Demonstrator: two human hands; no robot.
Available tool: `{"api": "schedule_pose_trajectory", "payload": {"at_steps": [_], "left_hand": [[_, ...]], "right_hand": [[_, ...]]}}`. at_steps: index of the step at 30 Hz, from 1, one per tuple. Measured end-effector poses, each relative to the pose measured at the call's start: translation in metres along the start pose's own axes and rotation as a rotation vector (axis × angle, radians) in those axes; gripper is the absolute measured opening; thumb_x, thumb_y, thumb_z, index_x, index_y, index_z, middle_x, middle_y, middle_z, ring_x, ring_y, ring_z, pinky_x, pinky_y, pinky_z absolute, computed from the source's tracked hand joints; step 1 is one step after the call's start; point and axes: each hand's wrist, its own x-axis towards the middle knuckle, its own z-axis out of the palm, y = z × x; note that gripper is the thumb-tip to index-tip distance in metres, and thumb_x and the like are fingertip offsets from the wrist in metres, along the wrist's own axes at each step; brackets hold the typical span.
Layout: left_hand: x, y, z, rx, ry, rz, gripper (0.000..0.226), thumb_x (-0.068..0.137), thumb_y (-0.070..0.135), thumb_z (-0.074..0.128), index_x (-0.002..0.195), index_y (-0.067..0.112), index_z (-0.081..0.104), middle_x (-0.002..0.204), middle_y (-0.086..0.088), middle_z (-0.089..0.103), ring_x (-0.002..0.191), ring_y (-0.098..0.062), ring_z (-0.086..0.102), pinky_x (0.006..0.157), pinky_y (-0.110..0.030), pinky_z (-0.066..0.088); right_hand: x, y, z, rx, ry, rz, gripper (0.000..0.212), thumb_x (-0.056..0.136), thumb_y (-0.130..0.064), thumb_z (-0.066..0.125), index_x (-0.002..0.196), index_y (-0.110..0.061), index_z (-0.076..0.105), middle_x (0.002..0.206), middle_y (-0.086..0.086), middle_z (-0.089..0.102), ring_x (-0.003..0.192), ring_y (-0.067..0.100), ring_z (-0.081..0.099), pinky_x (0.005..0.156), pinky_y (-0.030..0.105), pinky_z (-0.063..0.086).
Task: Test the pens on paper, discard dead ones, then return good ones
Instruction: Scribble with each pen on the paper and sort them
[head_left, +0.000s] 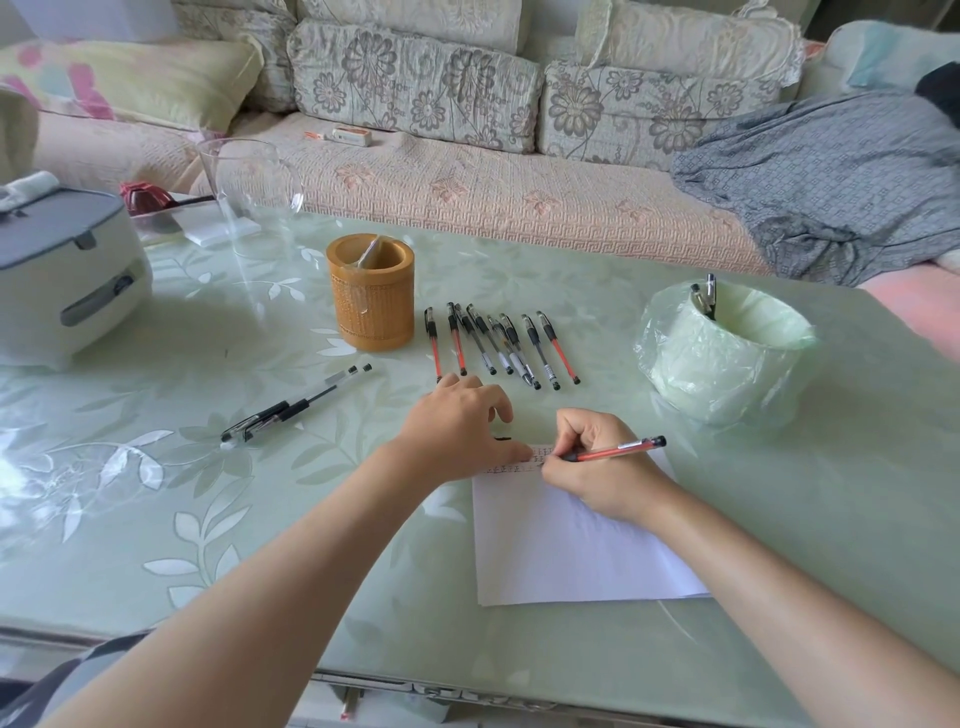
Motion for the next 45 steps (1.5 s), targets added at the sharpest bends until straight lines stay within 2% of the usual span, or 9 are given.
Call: {"api": "schedule_pose_trajectory", "payload": {"at_steps": [9,13,22,27,32,39,45], "left_hand": [[-0.0006,-0.0001,-0.0012,-0.003,-0.011,-0.007,0.05,0.068,0.064,0.071,0.105,0.031,0.061,0.1,0.008,0.054,0.094,-0.012,0.038,0.084,-0.029,0.044],[-0.0004,0.0,-0.0004,-0.009,-0.012,-0.012,0.05,0.068,0.064,0.071,0.104,0.032,0.061,0.1,0.008,0.054,0.096,-0.013,0.04,0.084,-0.029,0.045],[-0.0015,0.0004,-0.001,-0.01,-0.02,-0.025,0.049,0.068,0.065,0.071,0.104,0.033,0.06,0.099,0.009,0.054,0.098,-0.012,0.04,0.085,-0.03,0.045],[-0.0011,0.0003,-0.0014,-0.009,-0.023,-0.021,0.05,0.068,0.065,0.071,0.104,0.033,0.06,0.099,0.009,0.053,0.097,-0.013,0.039,0.084,-0.029,0.045],[-0.0011,0.0005,-0.0015,-0.01,-0.023,-0.02,0.049,0.069,0.064,0.071,0.105,0.032,0.06,0.099,0.009,0.053,0.096,-0.013,0.039,0.084,-0.029,0.044],[-0.0015,0.0008,-0.0025,-0.01,-0.03,-0.027,0.049,0.069,0.065,0.071,0.104,0.033,0.06,0.099,0.009,0.053,0.098,-0.013,0.04,0.081,-0.028,0.042],[-0.0028,0.0024,-0.0025,-0.017,-0.013,-0.028,0.049,0.068,0.063,0.072,0.104,0.032,0.061,0.1,0.008,0.054,0.097,-0.013,0.04,0.086,-0.03,0.045]], "right_hand": [[-0.001,0.0006,-0.0012,0.018,-0.037,-0.01,0.022,0.067,-0.008,0.063,0.063,-0.005,0.042,0.059,0.002,0.036,0.055,0.016,0.031,0.052,0.032,0.024],[0.0,-0.0011,-0.0017,0.048,-0.023,-0.002,0.021,0.066,-0.007,0.062,0.064,-0.002,0.042,0.058,0.004,0.038,0.054,0.016,0.032,0.049,0.029,0.024],[0.0003,-0.0008,-0.0008,0.002,-0.019,-0.02,0.021,0.064,-0.011,0.061,0.063,-0.006,0.041,0.057,-0.002,0.036,0.054,0.015,0.031,0.052,0.03,0.024],[-0.0017,0.0012,-0.0009,0.036,-0.022,-0.023,0.021,0.071,-0.003,0.064,0.065,-0.005,0.044,0.057,-0.001,0.039,0.053,0.015,0.032,0.051,0.028,0.025],[-0.0009,0.0008,-0.0015,0.017,-0.052,-0.02,0.02,0.067,-0.01,0.063,0.065,-0.005,0.044,0.059,0.0,0.037,0.056,0.016,0.032,0.053,0.032,0.025],[-0.0011,0.0008,-0.0019,0.021,-0.057,-0.025,0.02,0.071,-0.003,0.064,0.064,-0.005,0.045,0.057,-0.003,0.039,0.054,0.013,0.033,0.052,0.028,0.025],[-0.0021,-0.0038,-0.0008,0.021,-0.055,-0.007,0.02,0.065,-0.009,0.061,0.065,-0.004,0.041,0.058,-0.001,0.035,0.055,0.015,0.03,0.052,0.03,0.023]]}}
